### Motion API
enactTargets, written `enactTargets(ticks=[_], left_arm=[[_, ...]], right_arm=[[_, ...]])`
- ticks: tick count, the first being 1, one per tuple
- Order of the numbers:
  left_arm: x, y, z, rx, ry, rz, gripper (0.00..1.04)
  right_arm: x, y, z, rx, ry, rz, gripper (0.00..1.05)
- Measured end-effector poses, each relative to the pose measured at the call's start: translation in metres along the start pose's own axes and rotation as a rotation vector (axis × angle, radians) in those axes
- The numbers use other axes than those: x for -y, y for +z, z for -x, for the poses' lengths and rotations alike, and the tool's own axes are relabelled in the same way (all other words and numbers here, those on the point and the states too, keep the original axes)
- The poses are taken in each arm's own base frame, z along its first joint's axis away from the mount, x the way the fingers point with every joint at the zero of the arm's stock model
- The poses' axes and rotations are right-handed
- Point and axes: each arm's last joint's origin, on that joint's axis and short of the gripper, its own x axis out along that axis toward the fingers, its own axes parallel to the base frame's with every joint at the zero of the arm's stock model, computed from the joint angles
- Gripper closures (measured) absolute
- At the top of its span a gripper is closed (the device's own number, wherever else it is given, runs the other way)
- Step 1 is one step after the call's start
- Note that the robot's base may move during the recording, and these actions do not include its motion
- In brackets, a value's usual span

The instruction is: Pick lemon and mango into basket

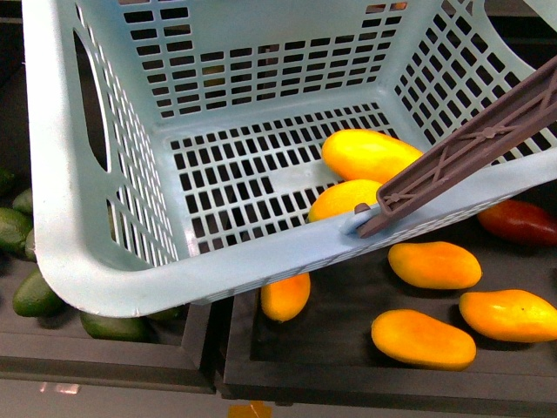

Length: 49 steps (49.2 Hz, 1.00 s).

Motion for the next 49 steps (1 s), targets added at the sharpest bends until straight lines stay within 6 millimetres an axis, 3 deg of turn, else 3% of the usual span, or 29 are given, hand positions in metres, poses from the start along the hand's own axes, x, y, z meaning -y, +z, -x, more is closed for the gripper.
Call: enactTargets(ticks=[13, 49], left_arm=[[0.0026, -0.0053, -0.0005, -0.026, -0.013, -0.006, 1.0], [0.0, -0.0003, -0.0004, 0.001, 0.001, -0.002, 1.0]], right_arm=[[0.0001, -0.0001, 0.0, -0.001, -0.004, 0.0, 0.07], [0.0, -0.0001, 0.0002, 0.0, 0.0, 0.001, 0.09]])
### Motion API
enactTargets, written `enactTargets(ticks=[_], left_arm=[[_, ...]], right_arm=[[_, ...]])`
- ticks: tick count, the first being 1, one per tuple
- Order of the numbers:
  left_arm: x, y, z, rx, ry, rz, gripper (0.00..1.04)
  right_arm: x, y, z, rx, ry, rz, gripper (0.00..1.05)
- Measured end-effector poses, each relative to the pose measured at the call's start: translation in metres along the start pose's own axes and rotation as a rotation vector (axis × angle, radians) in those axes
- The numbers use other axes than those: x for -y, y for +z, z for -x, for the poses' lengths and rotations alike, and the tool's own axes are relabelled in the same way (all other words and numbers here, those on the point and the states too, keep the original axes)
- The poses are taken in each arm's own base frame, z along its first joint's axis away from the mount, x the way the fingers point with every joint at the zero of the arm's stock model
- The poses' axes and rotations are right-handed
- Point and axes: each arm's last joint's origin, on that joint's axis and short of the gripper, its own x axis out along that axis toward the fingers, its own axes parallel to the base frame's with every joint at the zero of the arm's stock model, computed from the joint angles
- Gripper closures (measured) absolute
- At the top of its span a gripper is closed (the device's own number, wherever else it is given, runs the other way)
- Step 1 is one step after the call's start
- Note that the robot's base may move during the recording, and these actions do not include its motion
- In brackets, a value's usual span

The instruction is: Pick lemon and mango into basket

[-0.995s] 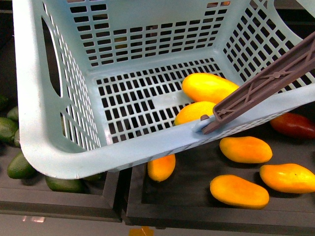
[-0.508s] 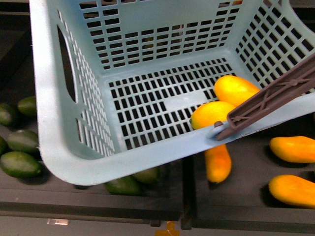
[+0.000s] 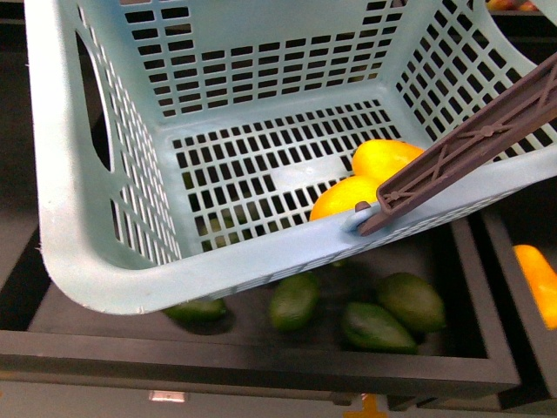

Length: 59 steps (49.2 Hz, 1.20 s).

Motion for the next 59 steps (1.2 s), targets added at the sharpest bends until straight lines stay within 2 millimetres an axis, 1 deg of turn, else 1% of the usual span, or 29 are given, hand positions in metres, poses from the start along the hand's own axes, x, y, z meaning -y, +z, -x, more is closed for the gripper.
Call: enactTargets(ticks=[42, 50, 52, 53, 55, 56, 58, 59], left_arm=[[0.0, 0.0, 0.0, -0.002, 0.0, -0.002, 1.0], [-0.004, 0.006, 0.0, 0.029, 0.016, 0.006, 1.0], [-0.003, 0.007, 0.0, 0.123, 0.063, 0.032, 1.0], [-0.003, 0.007, -0.001, 0.139, 0.071, 0.046, 1.0], [-0.005, 0.008, -0.005, 0.287, 0.134, 0.129, 1.0], [-0.005, 0.008, -0.006, 0.304, 0.139, 0.142, 1.0], [-0.009, 0.011, -0.011, 0.439, 0.176, 0.244, 1.0], [-0.011, 0.011, -0.013, 0.452, 0.179, 0.268, 1.0]], right_arm=[[0.0, 0.0, 0.0, 0.001, 0.003, 0.0, 0.09], [0.0, 0.0, 0.0, 0.002, 0.003, 0.0, 0.09], [0.0, 0.0, 0.0, 0.0, 0.004, 0.0, 0.09], [0.0, 0.0, 0.0, -0.001, 0.004, 0.0, 0.09], [0.0, 0.0, 0.0, -0.001, 0.004, 0.0, 0.09], [0.0, 0.0, 0.0, -0.001, 0.004, 0.0, 0.09], [0.0, 0.0, 0.0, 0.0, 0.004, 0.0, 0.09], [0.0, 0.0, 0.0, 0.0, 0.004, 0.0, 0.09]])
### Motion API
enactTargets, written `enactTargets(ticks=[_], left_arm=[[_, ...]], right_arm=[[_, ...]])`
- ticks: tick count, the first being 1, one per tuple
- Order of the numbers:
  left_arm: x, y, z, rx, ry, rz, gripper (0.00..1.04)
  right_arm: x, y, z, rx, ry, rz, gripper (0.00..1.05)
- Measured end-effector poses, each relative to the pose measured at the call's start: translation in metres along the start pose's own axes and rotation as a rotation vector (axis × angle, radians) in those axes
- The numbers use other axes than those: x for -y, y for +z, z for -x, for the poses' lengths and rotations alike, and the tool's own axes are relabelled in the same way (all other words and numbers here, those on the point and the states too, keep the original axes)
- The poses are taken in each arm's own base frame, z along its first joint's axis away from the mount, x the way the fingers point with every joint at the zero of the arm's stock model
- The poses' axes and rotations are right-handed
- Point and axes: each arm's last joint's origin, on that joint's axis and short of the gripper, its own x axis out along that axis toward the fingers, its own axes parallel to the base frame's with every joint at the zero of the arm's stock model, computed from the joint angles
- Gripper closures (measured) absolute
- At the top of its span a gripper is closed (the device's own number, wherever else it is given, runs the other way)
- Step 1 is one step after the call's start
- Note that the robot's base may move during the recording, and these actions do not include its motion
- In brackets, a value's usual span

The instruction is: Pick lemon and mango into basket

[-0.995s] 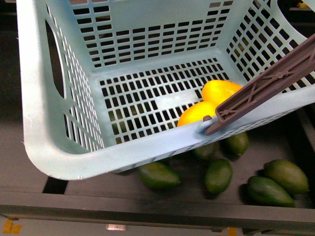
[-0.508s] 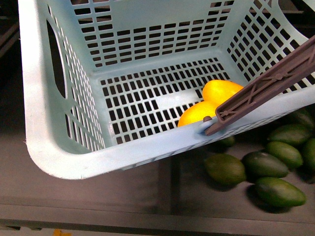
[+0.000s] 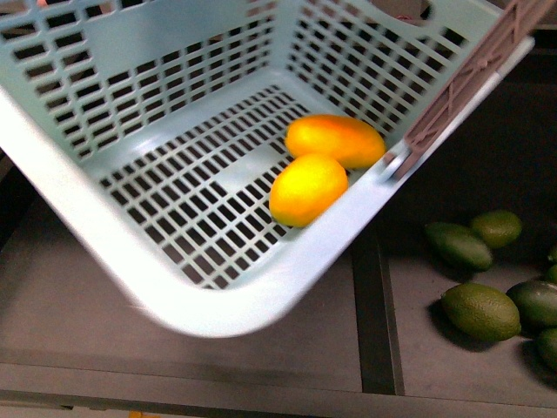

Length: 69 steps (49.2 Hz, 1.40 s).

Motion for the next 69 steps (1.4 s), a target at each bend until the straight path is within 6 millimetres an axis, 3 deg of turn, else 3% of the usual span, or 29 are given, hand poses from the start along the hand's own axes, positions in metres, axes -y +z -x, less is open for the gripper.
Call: enactTargets(ticks=[4, 9, 17, 24, 29, 46, 52, 57, 69], left_arm=[[-0.008, 0.009, -0.02, 0.111, 0.035, 0.16, 1.0], [-0.024, 0.025, -0.067, 0.149, 0.075, 0.307, 1.0], [-0.038, 0.034, -0.131, 0.168, 0.095, 0.405, 1.0], [-0.058, 0.033, -0.162, 0.209, 0.153, 0.446, 1.0], [-0.067, 0.034, -0.168, 0.222, 0.179, 0.461, 1.0], [-0.091, 0.028, -0.166, 0.227, 0.266, 0.448, 0.99], [-0.089, 0.031, -0.155, 0.233, 0.276, 0.451, 0.72], [-0.085, 0.038, -0.14, 0.266, 0.295, 0.438, 0.56], [-0.076, 0.063, -0.072, 0.345, 0.346, 0.441, 0.12]], right_arm=[[0.0, 0.0, 0.0, 0.0, -0.002, 0.0, 0.09], [0.0, 0.0, 0.0, 0.0, -0.005, 0.0, 0.09], [0.0, 0.0, 0.0, 0.0, -0.004, 0.0, 0.09], [0.0, 0.0, 0.0, 0.0, -0.004, 0.0, 0.09], [0.0, 0.0, 0.0, 0.0, -0.004, 0.0, 0.09], [0.0, 0.0, 0.0, 0.0, -0.004, 0.0, 0.09], [0.0, 0.0, 0.0, 0.0, -0.004, 0.0, 0.09], [0.0, 0.0, 0.0, 0.0, -0.004, 0.0, 0.09], [0.0, 0.0, 0.0, 0.0, -0.004, 0.0, 0.09]])
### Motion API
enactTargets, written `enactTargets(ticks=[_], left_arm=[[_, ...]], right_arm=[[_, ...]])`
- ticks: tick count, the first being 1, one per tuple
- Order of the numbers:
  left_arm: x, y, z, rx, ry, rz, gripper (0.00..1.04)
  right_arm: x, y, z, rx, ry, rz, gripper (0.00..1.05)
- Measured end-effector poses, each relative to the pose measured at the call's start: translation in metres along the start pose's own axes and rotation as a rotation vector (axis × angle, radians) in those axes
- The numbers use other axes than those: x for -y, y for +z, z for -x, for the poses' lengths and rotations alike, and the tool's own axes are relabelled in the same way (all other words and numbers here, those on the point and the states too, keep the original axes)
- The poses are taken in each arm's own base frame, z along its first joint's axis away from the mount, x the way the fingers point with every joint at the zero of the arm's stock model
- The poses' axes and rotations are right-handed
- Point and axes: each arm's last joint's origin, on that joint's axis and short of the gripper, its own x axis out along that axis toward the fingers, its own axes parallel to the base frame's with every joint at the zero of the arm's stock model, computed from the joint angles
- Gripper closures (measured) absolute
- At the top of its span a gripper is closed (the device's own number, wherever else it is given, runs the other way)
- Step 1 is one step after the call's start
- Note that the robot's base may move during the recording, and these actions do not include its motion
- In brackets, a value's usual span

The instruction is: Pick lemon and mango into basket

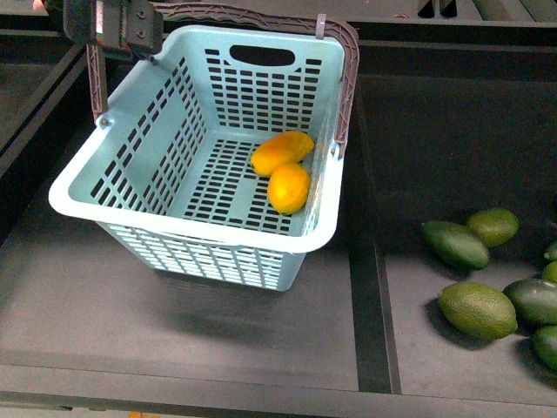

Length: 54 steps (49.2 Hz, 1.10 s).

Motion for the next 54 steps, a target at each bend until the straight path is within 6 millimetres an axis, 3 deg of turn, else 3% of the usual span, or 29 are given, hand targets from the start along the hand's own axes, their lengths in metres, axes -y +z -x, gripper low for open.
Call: enactTargets(ticks=[2, 6, 8, 11, 18, 24, 26, 31, 45, 54], left_arm=[[0.003, 0.003, 0.005, -0.002, -0.011, 0.01, 0.06], [0.005, 0.005, 0.007, -0.017, -0.03, -0.007, 0.08], [-0.004, 0.01, 0.001, -0.145, -0.196, -0.139, 0.19], [-0.024, 0.022, -0.003, -0.157, -0.394, -0.376, 0.29], [-0.057, 0.065, 0.015, 0.103, -0.694, -0.869, 0.53], [-0.08, 0.104, 0.037, 0.305, -0.739, -1.147, 0.76], [-0.095, 0.113, 0.041, 0.315, -0.727, -1.219, 0.87], [-0.117, 0.124, 0.046, 0.304, -0.712, -1.282, 1.02], [-0.161, 0.159, 0.073, 0.33, -0.706, -1.308, 1.01], [-0.19, 0.17, 0.083, 0.322, -0.698, -1.316, 1.01]], right_arm=[[0.0, 0.0, 0.0, 0.0, 0.0, 0.0, 0.09], [0.0, 0.0, 0.0, 0.0, 0.0, 0.0, 0.09], [0.0, 0.0, 0.0, 0.0, 0.0, 0.0, 0.09], [0.0, 0.0, 0.0, 0.0, 0.0, 0.0, 0.09], [0.0, 0.0, 0.0, 0.0, -0.002, 0.0, 0.09], [0.0, 0.0, 0.0, 0.0, -0.002, 0.0, 0.09], [0.0, 0.0, 0.0, 0.0, -0.002, 0.0, 0.09], [0.0, 0.0, 0.0, 0.0, -0.002, 0.0, 0.09], [0.0, 0.0, 0.0, 0.0, -0.002, 0.0, 0.09], [0.0, 0.0, 0.0, 0.0, -0.001, 0.0, 0.09]])
